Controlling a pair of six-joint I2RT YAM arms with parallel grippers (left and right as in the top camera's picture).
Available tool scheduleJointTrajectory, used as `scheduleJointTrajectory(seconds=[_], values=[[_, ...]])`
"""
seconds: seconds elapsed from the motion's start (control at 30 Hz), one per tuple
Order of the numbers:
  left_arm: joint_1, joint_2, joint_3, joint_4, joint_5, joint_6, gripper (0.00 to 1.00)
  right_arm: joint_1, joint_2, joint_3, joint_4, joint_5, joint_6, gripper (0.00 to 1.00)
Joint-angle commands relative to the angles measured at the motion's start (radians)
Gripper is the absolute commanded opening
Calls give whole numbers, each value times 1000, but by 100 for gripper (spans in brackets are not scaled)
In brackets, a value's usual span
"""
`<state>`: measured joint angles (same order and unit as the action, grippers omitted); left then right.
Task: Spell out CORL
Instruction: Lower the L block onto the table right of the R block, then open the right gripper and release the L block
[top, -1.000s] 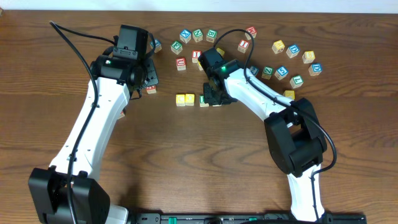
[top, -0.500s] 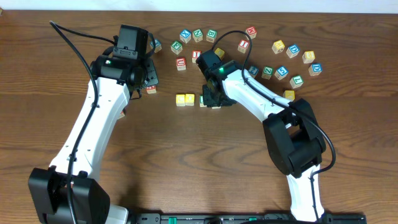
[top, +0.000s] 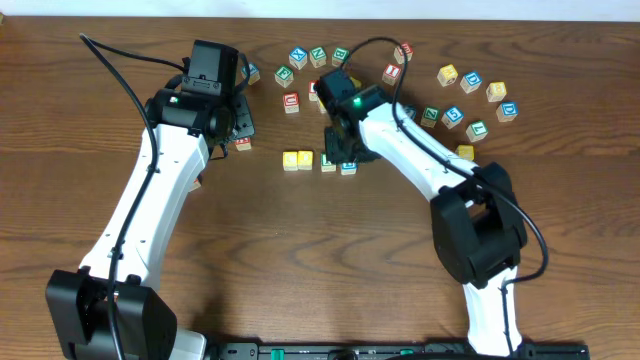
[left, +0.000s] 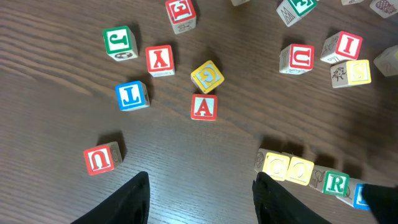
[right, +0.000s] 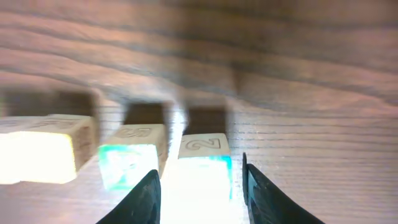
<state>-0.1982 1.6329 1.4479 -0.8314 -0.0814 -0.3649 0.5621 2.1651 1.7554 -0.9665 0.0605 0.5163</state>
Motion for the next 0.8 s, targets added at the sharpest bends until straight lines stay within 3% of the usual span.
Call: scheduleJointTrajectory(seconds=[0.0,0.2,0.4,0.47,0.77], values=[[0,14,-10,-13,-9,7,53,-14,-83,36,-8,16,10,38],[1,14,-56,-20,19,-10,49,-53,-97,34,-74,16,3,35],[1,14,-117,8,29,-14,8,-94,-93,-25,-101,6,4,6],[1,14,-123,11,29,-14,8,-96,-93,-64,-81,-17,4,1],[0,14,-123,19,44,-14,8,-88,-92,-233,63,-106,23,1]])
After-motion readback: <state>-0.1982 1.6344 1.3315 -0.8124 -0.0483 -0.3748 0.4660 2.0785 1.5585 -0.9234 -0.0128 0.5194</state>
